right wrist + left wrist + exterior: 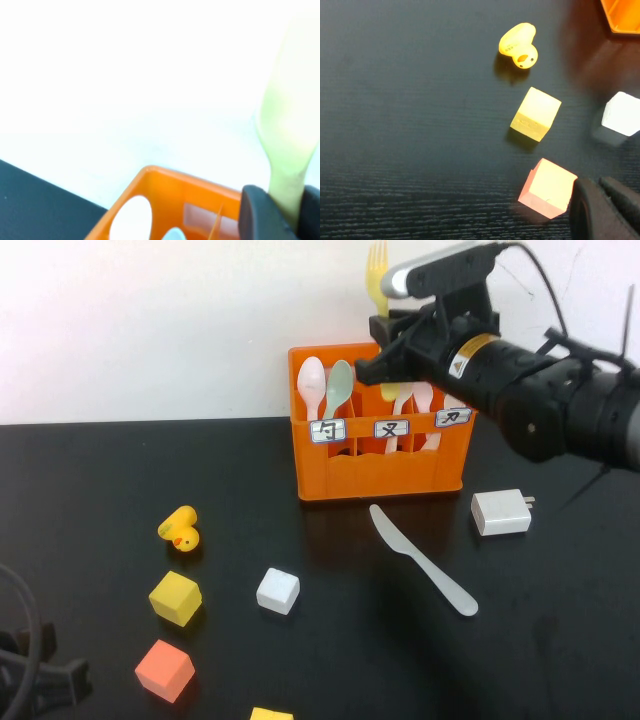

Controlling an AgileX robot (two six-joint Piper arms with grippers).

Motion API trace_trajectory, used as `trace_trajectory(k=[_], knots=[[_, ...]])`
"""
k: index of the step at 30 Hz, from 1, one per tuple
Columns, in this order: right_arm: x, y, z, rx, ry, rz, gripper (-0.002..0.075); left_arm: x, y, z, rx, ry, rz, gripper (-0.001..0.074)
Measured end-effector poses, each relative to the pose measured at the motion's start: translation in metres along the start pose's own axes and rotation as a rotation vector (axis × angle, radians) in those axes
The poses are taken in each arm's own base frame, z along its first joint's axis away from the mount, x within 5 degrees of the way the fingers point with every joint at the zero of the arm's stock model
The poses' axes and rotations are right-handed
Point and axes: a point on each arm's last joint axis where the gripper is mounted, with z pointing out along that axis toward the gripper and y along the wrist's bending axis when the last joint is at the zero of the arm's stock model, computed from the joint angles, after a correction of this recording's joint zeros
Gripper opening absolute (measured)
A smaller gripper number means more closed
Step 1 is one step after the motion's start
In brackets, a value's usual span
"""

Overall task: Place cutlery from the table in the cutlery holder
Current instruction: Place the fork on the box

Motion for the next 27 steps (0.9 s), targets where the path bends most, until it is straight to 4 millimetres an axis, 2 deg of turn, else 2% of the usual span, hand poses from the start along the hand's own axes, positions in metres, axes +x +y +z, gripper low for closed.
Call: trace_trajectory(k=[7, 9, 13, 18, 20, 22, 27], knots=[[0.022, 0.002, 0.012, -0.014, 0.027, 0.043, 0.0150, 0.000, 0.000, 0.000, 0.000, 0.000, 0.000, -0.0001], [0.023, 0.003, 0.013, -0.030, 0.032, 0.028, 0.0208, 0.000, 0.000, 0.000, 0.000, 0.000, 0.000, -0.0001], [0.022, 0.006, 0.013, -0.060, 0.025, -0.020, 0.0371, 0.000, 0.000, 0.000, -0.001, 0.001, 0.001, -0.0001], [0.021, 0.007, 0.012, -0.069, 0.028, -0.015, 0.0412, 0.001, 0.001, 0.000, -0.006, 0.005, 0.000, -0.0001], [0.013, 0.007, 0.007, -0.070, 0.038, -0.027, 0.0400, 0.001, 0.001, 0.000, -0.009, 0.007, 0.000, -0.0001], [0.001, 0.007, -0.003, -0.066, 0.072, -0.072, 0.0351, 0.001, 0.002, 0.000, -0.015, 0.011, 0.000, -0.0001], [-0.047, 0.006, -0.050, 0.027, 0.183, -0.143, 0.0103, 0.001, 0.006, -0.013, 0.012, -0.036, -0.027, -0.0001]])
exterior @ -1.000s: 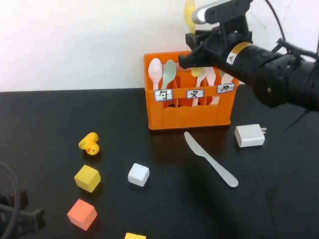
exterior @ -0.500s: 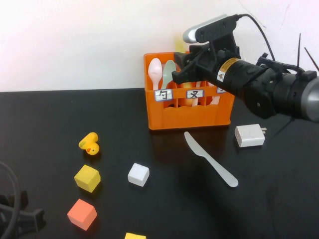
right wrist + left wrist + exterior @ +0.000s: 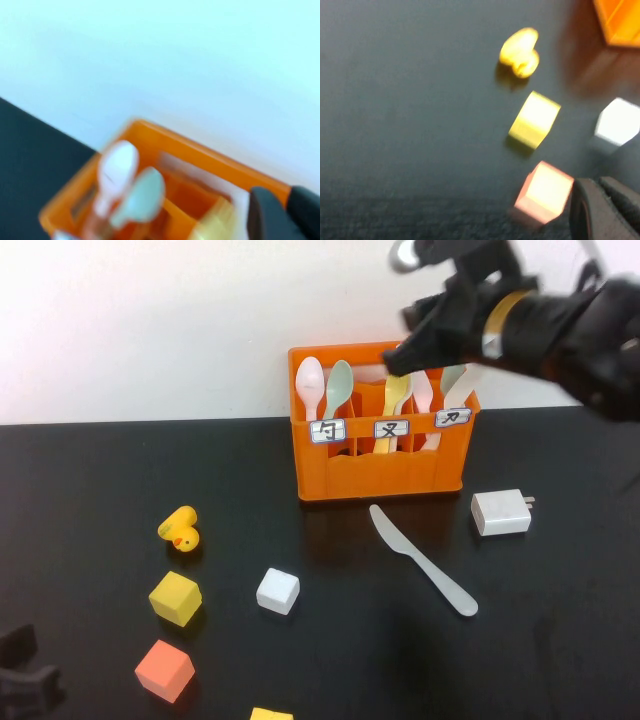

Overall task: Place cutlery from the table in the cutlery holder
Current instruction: Place the fork on the box, then pick up the knife

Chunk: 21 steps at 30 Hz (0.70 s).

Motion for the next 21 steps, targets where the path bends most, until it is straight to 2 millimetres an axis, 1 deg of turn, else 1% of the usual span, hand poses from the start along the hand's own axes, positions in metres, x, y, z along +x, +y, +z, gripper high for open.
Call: trace_trajectory(k=[2, 5, 7, 9, 11, 13, 15, 19, 21], knots=[[-0.010, -0.003, -0.023, 0.048, 0.066, -0.020, 0.0042, -0.001, 0.003, -0.009, 0.021, -0.042, -0.011, -0.0001], [-0.011, -0.001, -0.047, 0.084, 0.207, -0.082, 0.0011, -0.002, 0.007, -0.019, 0.043, -0.091, -0.023, -0.0001], [-0.005, 0.004, -0.054, 0.057, 0.315, -0.130, 0.0004, -0.001, 0.009, -0.022, 0.051, -0.109, -0.026, -0.0001], [0.006, 0.012, -0.056, -0.017, 0.426, -0.179, 0.0000, 0.001, 0.011, -0.022, 0.050, -0.112, -0.024, -0.0001], [0.019, 0.023, -0.054, -0.120, 0.533, -0.197, -0.0001, 0.004, 0.012, -0.021, 0.046, -0.107, -0.033, -0.0001], [0.031, 0.032, -0.048, -0.196, 0.606, -0.206, -0.0002, 0.005, 0.013, -0.021, 0.047, -0.105, -0.040, -0.0001], [0.048, 0.038, -0.036, -0.243, 0.688, -0.216, -0.0002, 0.005, 0.012, -0.021, 0.051, -0.108, -0.043, -0.0001], [0.090, 0.049, -0.007, -0.300, 0.857, -0.247, 0.0000, 0.005, 0.012, -0.021, 0.053, -0.105, -0.047, -0.0001], [0.110, 0.054, 0.005, -0.327, 0.927, -0.266, 0.0025, 0.006, 0.012, -0.021, 0.056, -0.104, -0.049, -0.0001]])
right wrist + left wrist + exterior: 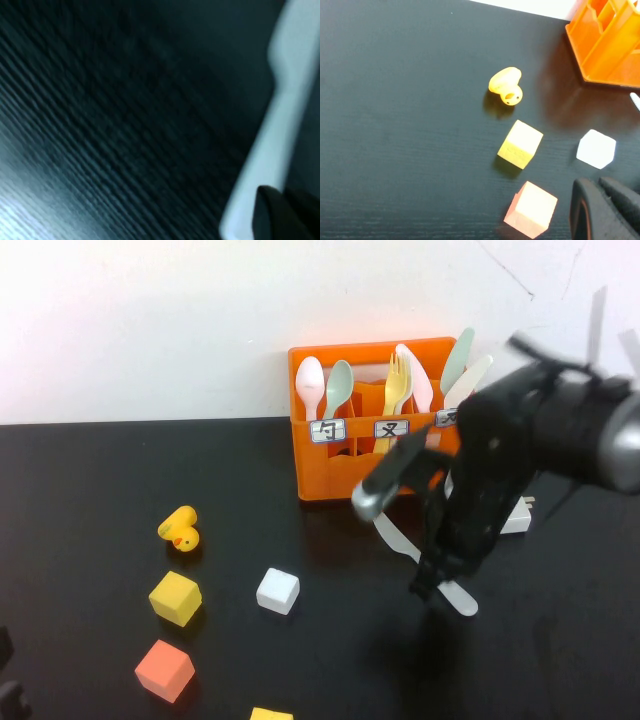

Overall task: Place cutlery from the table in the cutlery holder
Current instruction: Pick up the knife

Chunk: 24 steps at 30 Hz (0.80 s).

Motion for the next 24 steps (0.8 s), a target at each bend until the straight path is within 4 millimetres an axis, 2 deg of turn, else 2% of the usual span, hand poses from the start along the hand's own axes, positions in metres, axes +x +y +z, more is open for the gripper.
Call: trace_trajectory(k=[2, 4, 8, 12, 15, 19, 24], knots=[[0.001, 0.001, 0.021, -0.023, 0.062, -0.005, 0.0089, 0.003, 0.000, 0.002, 0.002, 0.006, -0.002, -0.0001], [-0.001, 0.001, 0.031, -0.032, 0.084, 0.003, 0.0166, 0.005, 0.001, 0.003, 0.003, 0.015, -0.010, -0.0001], [-0.005, -0.007, 0.034, -0.047, 0.071, 0.103, 0.0295, 0.008, 0.001, 0.005, 0.008, 0.022, -0.019, -0.0001], [-0.007, -0.025, 0.027, -0.098, 0.022, 0.224, 0.0325, 0.009, 0.000, 0.006, 0.017, 0.021, -0.023, -0.0001], [-0.003, -0.037, 0.025, -0.115, 0.010, 0.227, 0.0330, 0.009, 0.000, 0.006, 0.018, 0.023, -0.027, -0.0001], [-0.002, -0.039, 0.024, -0.123, 0.006, 0.177, 0.0339, 0.009, 0.000, 0.006, 0.021, 0.022, -0.030, -0.0001], [-0.005, -0.038, 0.024, -0.138, -0.020, 0.149, 0.0395, 0.008, -0.001, 0.006, 0.036, 0.013, -0.031, -0.0001]])
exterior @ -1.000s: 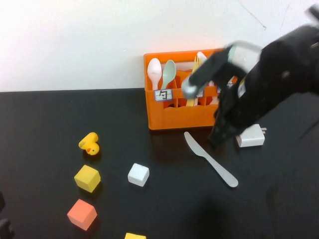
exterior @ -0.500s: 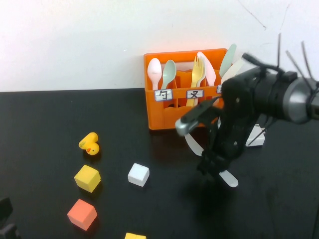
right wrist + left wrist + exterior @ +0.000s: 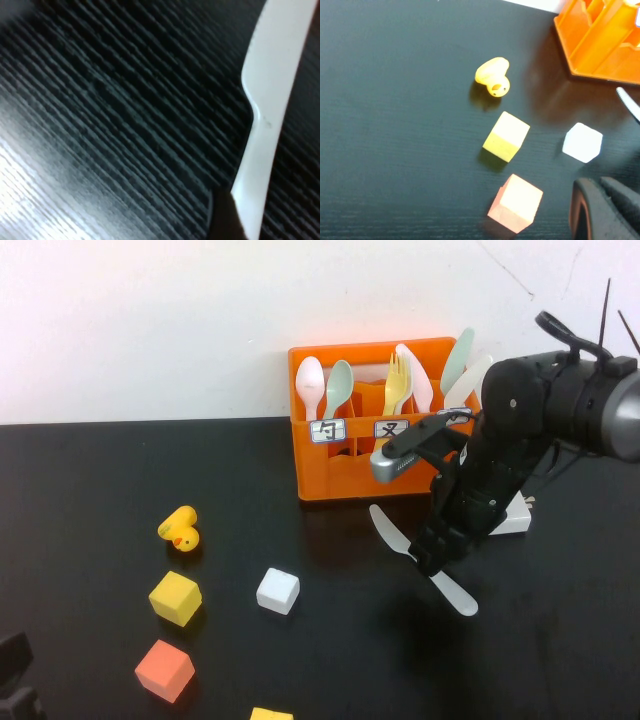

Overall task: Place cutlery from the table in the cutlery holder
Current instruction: Pick up the knife

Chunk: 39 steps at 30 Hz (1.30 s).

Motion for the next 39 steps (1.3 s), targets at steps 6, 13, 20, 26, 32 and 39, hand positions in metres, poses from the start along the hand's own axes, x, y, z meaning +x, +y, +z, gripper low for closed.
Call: trace_trajectory(k=[6, 13, 20, 26, 32, 39], knots=[[0.000, -0.001, 0.006, -0.004, 0.002, -0.055, 0.0412, 0.000, -0.001, 0.000, 0.010, -0.001, -0.007, -0.0001], [-0.001, -0.003, 0.023, -0.015, 0.032, -0.069, 0.0419, 0.000, -0.001, 0.000, 0.013, -0.001, -0.008, -0.0002], [0.000, -0.002, 0.025, -0.019, 0.061, -0.157, 0.0419, 0.000, -0.001, 0.000, 0.015, -0.001, -0.009, -0.0001], [-0.004, 0.014, 0.030, 0.042, 0.109, -0.284, 0.0419, 0.000, -0.001, 0.000, 0.016, -0.003, -0.009, -0.0001], [-0.008, 0.027, 0.032, 0.049, 0.101, -0.312, 0.0417, 0.000, -0.002, 0.000, 0.017, -0.001, -0.011, -0.0001], [-0.010, 0.027, 0.032, 0.049, 0.085, -0.307, 0.0275, 0.000, -0.002, 0.000, 0.017, -0.001, -0.011, -0.0001]])
